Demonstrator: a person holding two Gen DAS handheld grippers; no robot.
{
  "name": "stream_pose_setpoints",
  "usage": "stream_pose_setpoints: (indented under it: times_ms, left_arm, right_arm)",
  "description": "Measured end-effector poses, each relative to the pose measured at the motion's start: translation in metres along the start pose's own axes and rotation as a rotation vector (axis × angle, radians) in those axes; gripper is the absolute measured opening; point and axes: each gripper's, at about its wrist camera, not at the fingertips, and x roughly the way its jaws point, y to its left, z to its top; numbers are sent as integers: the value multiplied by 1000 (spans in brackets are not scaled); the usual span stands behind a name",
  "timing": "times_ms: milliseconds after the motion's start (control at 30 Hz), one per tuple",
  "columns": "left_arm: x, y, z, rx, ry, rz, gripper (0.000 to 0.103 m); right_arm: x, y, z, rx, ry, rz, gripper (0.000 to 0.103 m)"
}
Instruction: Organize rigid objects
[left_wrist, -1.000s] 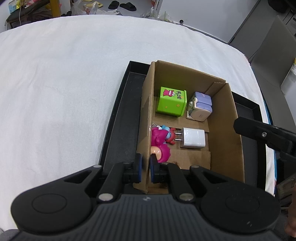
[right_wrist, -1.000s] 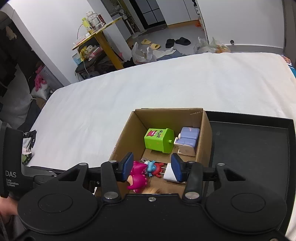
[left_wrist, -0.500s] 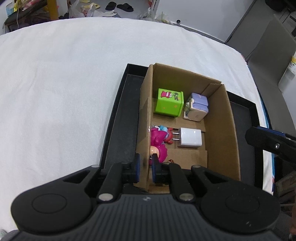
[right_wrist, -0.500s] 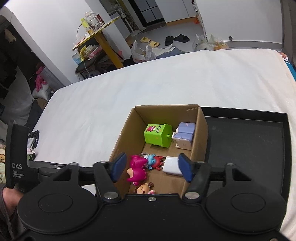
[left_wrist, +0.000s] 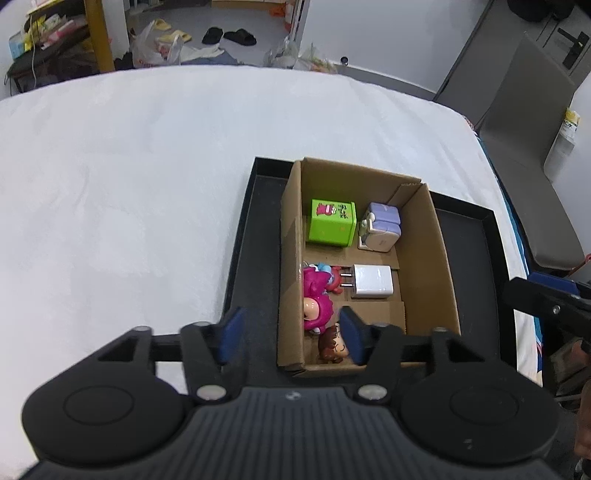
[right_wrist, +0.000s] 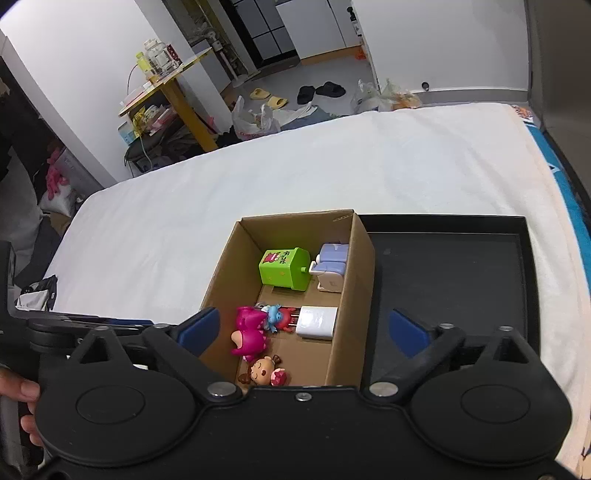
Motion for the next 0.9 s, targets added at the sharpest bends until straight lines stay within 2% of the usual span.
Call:
stream_pose_setpoints:
  times_ms: [33, 100, 200, 367, 633, 900]
  left_arm:
    - [-4, 0, 0, -2, -5, -6, 64]
    - [-11, 0, -1, 3, -16, 6, 73]
    - [-22, -1, -5, 28, -31, 35, 78]
    - [-42, -3, -10, 50, -52, 28, 88]
    - [-82, -11, -14, 128, -131, -2, 94]
    - [-110, -11, -30, 135, -168, -20, 97]
  right_arm:
    - [-3, 1, -1, 3, -3, -3, 103]
    - [-7, 1, -2, 11, -7, -14, 103]
    - [-13, 1, -4, 25, -13, -28, 103]
    - [-24, 4, -10, 44, -23, -63, 103]
    - [-48, 12, -17, 39, -32, -113, 103]
    - [-73, 28, -24, 24, -58, -159, 103]
